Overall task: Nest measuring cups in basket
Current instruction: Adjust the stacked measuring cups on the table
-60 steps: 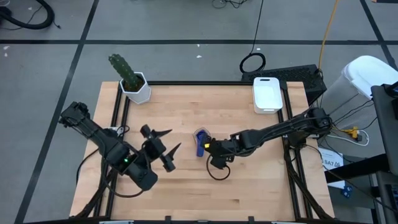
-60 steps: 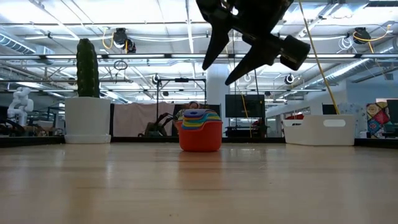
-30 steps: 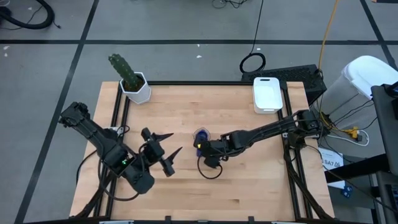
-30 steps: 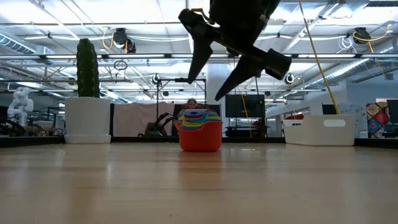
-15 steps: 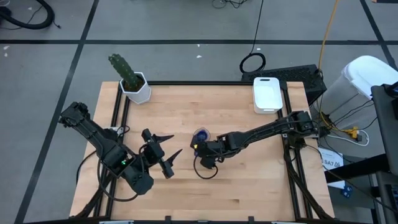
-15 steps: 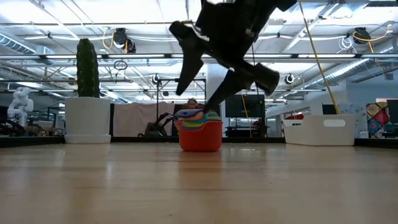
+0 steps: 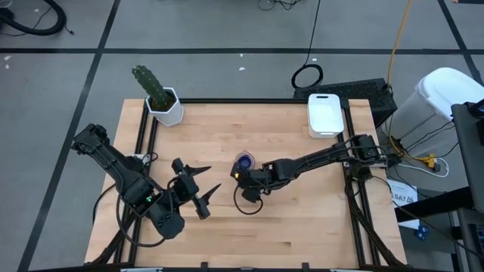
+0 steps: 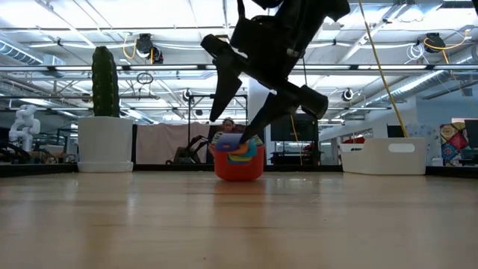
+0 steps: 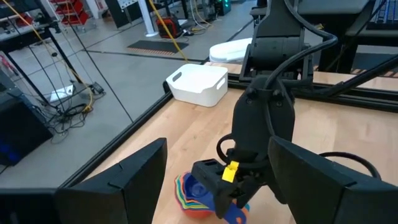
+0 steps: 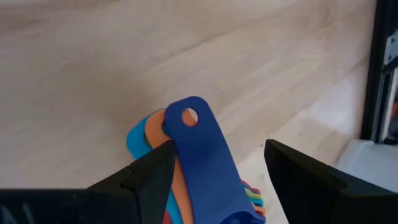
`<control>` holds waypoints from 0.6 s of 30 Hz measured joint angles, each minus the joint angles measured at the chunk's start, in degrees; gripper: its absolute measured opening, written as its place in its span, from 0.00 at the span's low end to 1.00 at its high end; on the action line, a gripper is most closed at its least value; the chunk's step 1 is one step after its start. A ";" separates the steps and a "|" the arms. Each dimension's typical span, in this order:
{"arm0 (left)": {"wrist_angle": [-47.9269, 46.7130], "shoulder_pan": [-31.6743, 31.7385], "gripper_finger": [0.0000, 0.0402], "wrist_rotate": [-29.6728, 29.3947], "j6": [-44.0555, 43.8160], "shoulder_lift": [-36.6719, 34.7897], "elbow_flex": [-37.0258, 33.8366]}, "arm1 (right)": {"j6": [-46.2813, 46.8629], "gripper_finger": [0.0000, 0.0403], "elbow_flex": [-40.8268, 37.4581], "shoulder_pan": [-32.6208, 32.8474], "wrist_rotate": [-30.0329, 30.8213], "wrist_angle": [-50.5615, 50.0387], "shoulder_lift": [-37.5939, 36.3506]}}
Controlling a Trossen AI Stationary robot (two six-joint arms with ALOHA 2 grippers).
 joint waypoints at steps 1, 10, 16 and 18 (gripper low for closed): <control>0.00 0.02 0.70 0.00 0.00 0.00 0.00 | -0.26 0.60 0.00 0.00 0.83 0.08 0.00; 0.00 0.02 0.70 -0.02 0.02 0.00 0.00 | -0.05 0.60 0.00 0.01 2.13 1.30 -3.14; 0.00 0.01 0.70 -0.04 -0.06 0.00 0.00 | 4.05 0.60 0.00 0.00 2.04 0.14 -6.93; 0.14 0.02 0.70 -0.07 -0.07 0.00 0.00 | 6.19 0.60 0.00 -0.13 1.95 -2.64 -7.21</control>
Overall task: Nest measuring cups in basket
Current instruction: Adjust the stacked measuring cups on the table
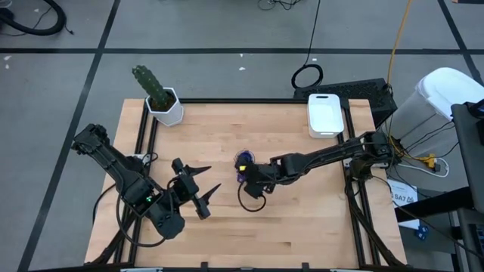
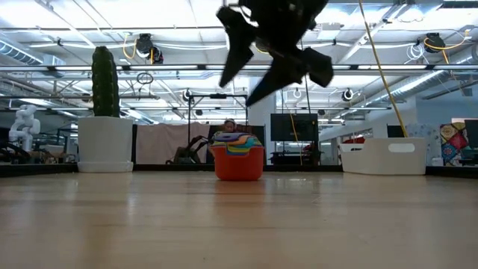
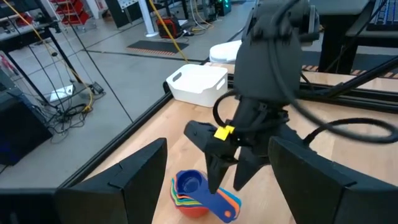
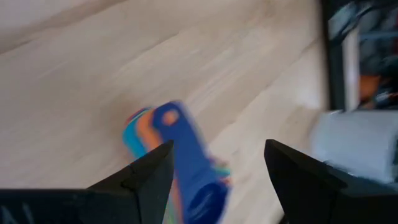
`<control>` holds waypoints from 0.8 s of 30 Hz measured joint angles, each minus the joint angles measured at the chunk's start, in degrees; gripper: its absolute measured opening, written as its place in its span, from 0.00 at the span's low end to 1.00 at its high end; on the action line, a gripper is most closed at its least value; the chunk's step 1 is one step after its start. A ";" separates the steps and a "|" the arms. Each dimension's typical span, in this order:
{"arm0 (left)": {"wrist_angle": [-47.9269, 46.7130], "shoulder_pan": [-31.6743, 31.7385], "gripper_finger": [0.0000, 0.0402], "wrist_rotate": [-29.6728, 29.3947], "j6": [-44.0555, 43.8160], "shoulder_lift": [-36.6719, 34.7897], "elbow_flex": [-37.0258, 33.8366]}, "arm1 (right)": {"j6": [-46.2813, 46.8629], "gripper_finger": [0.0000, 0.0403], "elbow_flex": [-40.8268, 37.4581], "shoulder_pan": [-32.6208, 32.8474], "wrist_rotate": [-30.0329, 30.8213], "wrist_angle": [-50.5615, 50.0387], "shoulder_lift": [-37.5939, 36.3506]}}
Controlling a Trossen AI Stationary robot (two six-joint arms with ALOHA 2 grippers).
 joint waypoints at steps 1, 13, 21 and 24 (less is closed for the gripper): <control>0.02 0.00 0.70 0.02 0.01 0.00 0.00 | 1.01 0.60 0.00 -0.02 0.01 -1.71 0.00; 0.59 -0.02 0.70 0.27 0.05 0.00 0.00 | 1.34 0.60 -7.54 -0.37 2.64 2.27 0.04; 0.56 -0.06 0.70 0.34 0.27 0.00 0.00 | -3.26 0.60 -12.23 -0.35 6.17 14.55 0.08; 0.54 -0.07 0.70 0.35 0.29 0.00 0.00 | -3.82 0.60 -12.33 -0.37 6.09 15.52 0.09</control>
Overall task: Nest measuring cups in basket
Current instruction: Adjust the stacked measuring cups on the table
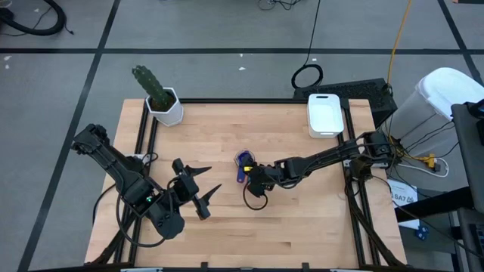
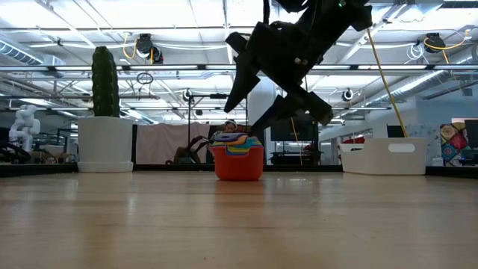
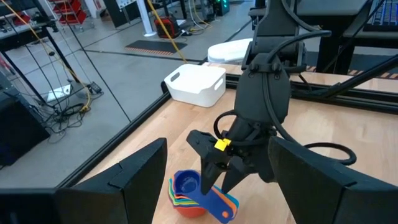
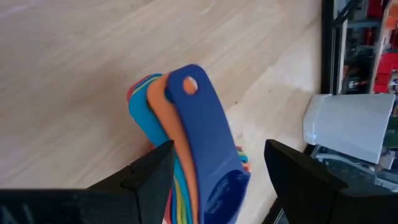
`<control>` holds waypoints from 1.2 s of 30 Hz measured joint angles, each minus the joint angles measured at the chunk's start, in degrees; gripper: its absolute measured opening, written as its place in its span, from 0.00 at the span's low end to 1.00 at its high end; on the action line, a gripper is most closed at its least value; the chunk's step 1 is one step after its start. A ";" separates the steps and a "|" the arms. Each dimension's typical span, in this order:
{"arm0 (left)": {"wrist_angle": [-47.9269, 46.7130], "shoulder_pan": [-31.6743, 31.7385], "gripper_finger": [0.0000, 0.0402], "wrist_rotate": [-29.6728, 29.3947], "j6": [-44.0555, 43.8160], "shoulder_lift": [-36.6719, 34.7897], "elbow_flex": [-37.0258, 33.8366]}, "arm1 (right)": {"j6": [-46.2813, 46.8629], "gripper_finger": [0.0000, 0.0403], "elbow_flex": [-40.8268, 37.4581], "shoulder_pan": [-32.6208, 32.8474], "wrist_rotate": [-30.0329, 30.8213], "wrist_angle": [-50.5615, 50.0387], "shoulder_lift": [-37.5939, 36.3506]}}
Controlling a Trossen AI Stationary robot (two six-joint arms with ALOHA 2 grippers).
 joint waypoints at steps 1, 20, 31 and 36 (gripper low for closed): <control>0.00 0.00 0.70 0.00 0.00 0.00 0.00 | -0.01 0.60 0.00 -0.01 -0.01 0.00 0.00; 0.31 0.00 0.70 0.20 0.13 0.00 0.00 | 4.72 0.60 -2.86 0.02 -1.38 -4.62 -3.58; 0.35 0.00 0.70 1.01 0.13 0.00 0.00 | 1.59 0.60 -7.80 -2.24 0.11 3.79 -3.54; 0.39 0.00 0.70 1.01 0.11 0.00 0.00 | 4.36 0.60 -7.81 -4.33 -2.39 3.77 -3.54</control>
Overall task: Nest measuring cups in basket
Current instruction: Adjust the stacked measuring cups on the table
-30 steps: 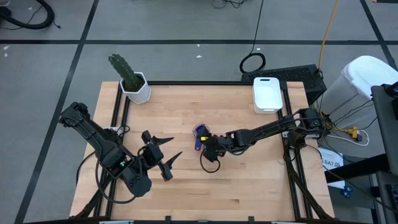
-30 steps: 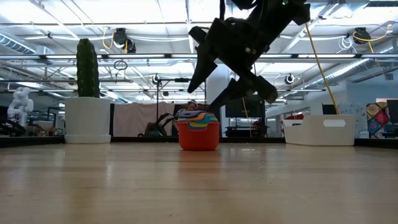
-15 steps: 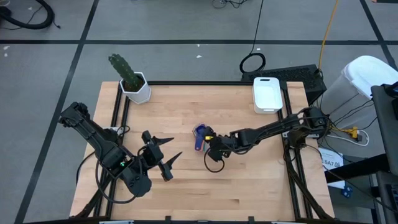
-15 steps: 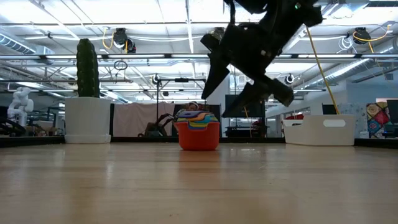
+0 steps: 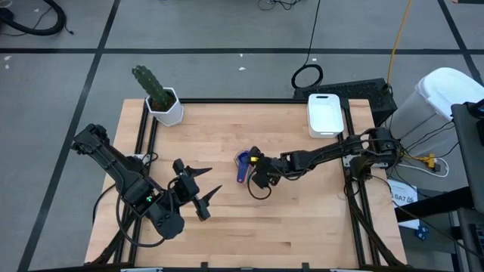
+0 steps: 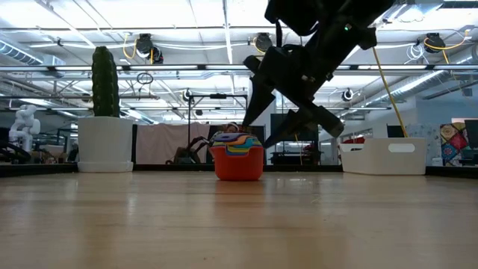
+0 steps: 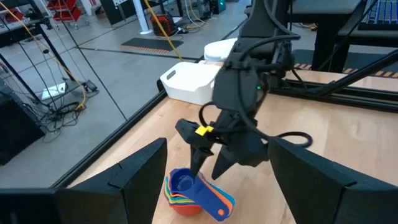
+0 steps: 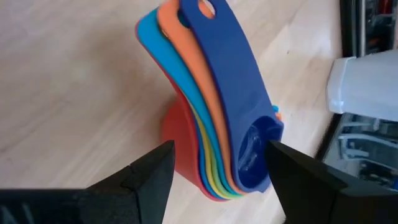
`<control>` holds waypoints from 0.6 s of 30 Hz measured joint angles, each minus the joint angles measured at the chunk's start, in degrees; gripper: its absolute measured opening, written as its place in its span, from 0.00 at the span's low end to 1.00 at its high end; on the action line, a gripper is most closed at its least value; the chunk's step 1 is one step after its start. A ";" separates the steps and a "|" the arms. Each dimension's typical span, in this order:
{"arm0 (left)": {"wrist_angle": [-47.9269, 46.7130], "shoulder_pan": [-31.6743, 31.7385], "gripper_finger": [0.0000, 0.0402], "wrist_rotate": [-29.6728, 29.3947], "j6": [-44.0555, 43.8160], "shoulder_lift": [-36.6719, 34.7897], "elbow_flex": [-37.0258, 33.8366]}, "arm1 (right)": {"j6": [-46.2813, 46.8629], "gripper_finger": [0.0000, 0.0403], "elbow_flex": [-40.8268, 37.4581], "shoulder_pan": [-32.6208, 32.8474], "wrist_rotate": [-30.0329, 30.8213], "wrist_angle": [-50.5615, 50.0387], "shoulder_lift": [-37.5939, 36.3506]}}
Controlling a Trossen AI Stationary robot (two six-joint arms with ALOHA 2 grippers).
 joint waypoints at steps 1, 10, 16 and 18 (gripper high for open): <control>0.01 0.00 0.70 0.01 0.00 0.00 0.00 | 0.22 0.60 -0.02 -0.41 -0.66 0.00 0.00; 0.00 0.00 0.70 0.04 -0.05 0.00 0.00 | 1.67 0.60 0.00 -2.44 -5.23 -0.19 0.00; 0.00 0.00 0.70 0.13 -0.07 0.00 0.00 | 2.02 0.60 0.00 -2.56 -6.69 -0.98 0.02; 0.00 0.00 0.70 0.20 -0.08 0.00 0.00 | 2.86 0.60 0.00 -2.58 -7.39 -1.32 0.04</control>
